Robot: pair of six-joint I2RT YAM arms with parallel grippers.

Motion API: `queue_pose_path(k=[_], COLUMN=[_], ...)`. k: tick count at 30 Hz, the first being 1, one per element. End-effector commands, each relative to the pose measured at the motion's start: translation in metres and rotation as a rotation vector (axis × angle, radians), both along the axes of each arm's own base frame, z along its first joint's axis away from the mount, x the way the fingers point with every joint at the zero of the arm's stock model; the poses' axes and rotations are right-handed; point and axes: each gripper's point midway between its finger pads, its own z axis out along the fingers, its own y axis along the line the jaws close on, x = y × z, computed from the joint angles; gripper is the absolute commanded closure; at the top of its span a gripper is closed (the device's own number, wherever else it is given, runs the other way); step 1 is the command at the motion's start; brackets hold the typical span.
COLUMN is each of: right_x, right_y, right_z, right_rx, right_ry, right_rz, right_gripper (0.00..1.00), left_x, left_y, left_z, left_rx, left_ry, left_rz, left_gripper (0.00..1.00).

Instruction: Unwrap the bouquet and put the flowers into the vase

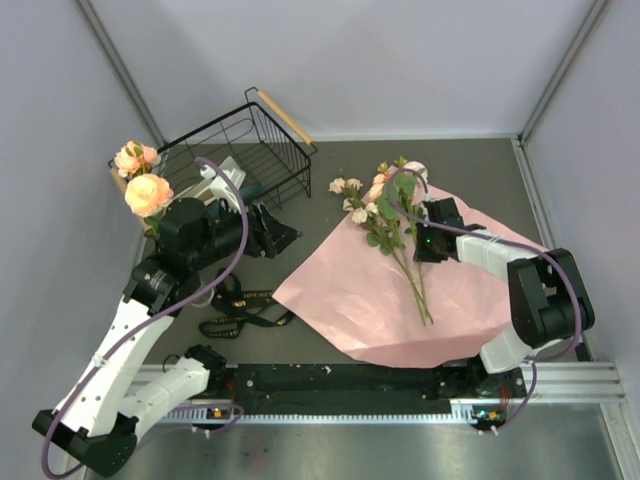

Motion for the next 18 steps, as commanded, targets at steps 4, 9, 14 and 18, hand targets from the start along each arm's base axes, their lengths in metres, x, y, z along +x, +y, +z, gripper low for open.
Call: queue_pose_path(k=[4, 9, 14, 18], right_x=[0.013, 0.027, 0.021, -0.001], right_y=[0.007, -0.011, -0.006, 0.034], right_z=[0.011, 0.054, 0.137, 0.188], right_rx=[-0.005, -0.088, 0.011, 0.224], right_ry=[-0.056, -0.159, -0.411, -0.578], right_rz=[0.025, -0.022, 0.008, 0.198], right_gripper=[0.95, 1.00, 1.00, 1.00], left_x=[-0.005, -0.004, 0.000, 0.001], left_y=[0.002, 0.002, 0.004, 0.003], left_z=[0.021, 0.024, 0.025, 0.027], left_rx=[-0.038, -0.048, -0.060, -0.075], left_ry=[-0.057, -0.051, -0.042, -0.034], left_rz=[0.001, 0.010, 0.037, 0.045], left_gripper=[0.22, 0.22, 0.21, 0.20])
